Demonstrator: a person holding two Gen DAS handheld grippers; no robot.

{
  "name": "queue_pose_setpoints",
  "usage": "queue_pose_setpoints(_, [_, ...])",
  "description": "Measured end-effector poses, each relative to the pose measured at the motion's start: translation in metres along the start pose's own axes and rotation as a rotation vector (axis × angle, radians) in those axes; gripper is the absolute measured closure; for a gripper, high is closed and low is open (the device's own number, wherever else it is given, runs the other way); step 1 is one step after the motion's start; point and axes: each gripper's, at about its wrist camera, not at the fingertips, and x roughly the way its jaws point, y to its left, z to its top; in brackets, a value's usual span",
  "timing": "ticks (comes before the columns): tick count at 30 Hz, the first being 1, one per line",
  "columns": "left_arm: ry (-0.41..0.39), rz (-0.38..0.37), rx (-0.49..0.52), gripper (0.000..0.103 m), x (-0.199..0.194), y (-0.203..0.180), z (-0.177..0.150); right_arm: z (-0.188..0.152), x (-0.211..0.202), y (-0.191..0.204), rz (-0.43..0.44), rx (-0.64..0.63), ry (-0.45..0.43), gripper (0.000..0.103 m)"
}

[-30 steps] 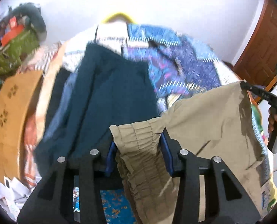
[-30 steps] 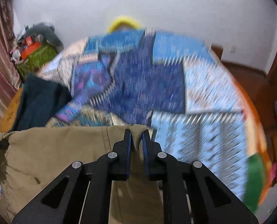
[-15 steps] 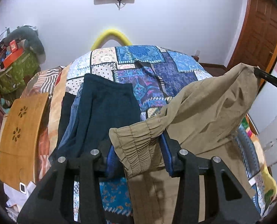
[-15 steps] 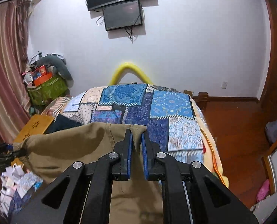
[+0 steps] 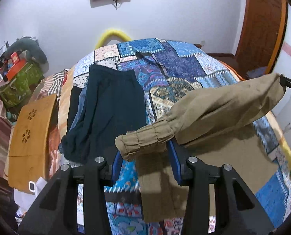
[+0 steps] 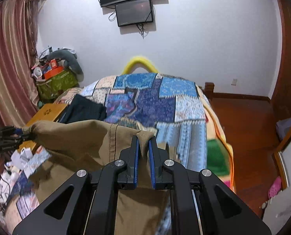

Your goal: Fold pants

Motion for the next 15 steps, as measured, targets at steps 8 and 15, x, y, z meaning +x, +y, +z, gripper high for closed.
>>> queue_pose_setpoints(8, [0.052,0.028,0.050,0.060,0.003,-0.013,-0.051,-0.061,-0.010,0.009,-0.002,-0.007,0.080,0.095])
queue_pose_setpoints(15, [0.112,0.057,0.030,0.060,0.009,-0.010,-0.091,-0.107,-0.010,0.011,0.002,0.030,0.139,0.095])
